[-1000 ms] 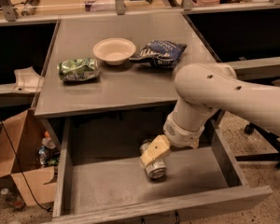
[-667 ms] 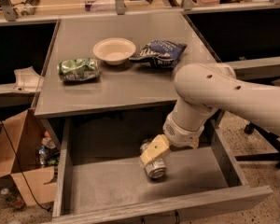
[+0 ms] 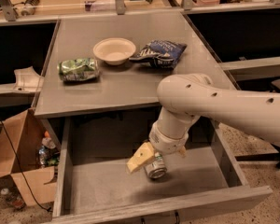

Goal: Pick 7up can from top drawer and place on counter

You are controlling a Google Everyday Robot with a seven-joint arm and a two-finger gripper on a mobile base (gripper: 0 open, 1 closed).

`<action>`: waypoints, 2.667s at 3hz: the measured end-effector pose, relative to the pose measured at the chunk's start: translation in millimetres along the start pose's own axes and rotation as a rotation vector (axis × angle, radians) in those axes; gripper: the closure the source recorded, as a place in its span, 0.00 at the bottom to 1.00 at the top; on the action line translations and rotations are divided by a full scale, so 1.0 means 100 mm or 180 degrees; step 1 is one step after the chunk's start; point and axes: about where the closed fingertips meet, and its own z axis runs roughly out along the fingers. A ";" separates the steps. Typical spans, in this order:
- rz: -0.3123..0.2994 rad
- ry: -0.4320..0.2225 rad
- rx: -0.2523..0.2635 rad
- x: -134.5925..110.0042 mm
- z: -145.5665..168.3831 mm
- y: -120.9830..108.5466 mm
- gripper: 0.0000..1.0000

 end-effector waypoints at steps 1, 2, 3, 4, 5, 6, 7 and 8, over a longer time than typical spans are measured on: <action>0.0056 0.0030 -0.0024 -0.15 0.15 0.15 0.00; 0.0061 0.0031 -0.0024 -0.16 0.15 0.16 0.00; 0.0179 -0.0013 0.0013 -0.26 0.25 0.12 0.00; 0.0430 -0.0094 0.0082 -0.41 0.31 0.01 0.00; 0.0556 -0.0036 0.0042 -0.40 0.45 -0.10 0.00; 0.0556 -0.0036 0.0042 -0.40 0.45 -0.10 0.00; 0.0556 -0.0036 0.0042 -0.40 0.45 -0.10 0.27; 0.0556 -0.0036 0.0042 -0.40 0.45 -0.10 0.50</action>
Offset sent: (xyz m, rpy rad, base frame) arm 0.0134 0.0362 -0.0184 0.0012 0.0234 -0.0328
